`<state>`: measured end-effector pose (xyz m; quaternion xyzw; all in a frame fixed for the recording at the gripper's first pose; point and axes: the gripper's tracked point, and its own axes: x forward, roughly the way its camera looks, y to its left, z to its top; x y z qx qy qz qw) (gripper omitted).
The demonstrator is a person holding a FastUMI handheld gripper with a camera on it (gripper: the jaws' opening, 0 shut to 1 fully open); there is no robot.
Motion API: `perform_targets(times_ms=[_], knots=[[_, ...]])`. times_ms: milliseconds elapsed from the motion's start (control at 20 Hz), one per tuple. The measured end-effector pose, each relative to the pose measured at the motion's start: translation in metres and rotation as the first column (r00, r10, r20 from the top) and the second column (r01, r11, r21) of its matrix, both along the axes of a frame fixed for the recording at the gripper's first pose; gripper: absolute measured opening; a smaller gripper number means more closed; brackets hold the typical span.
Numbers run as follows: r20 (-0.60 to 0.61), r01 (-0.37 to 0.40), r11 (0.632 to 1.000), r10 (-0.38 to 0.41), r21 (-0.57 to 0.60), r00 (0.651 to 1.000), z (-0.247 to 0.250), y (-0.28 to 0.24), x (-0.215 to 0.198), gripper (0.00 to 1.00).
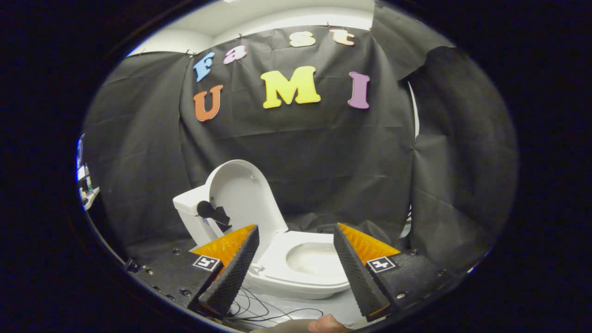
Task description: Open the toilet lid.
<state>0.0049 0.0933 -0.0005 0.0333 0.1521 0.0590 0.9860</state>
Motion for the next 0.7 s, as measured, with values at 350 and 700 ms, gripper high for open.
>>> perform_targets(times_ms=[350, 700], knots=[[0.127, 0.013, 0.998, -0.021, 0.064, 0.992, -0.013, -0.038, -0.012, 0.99], [0.220, -0.026, 0.997, 0.010, 0.073, 0.975, -0.004, -0.033, -0.015, 1.00]])
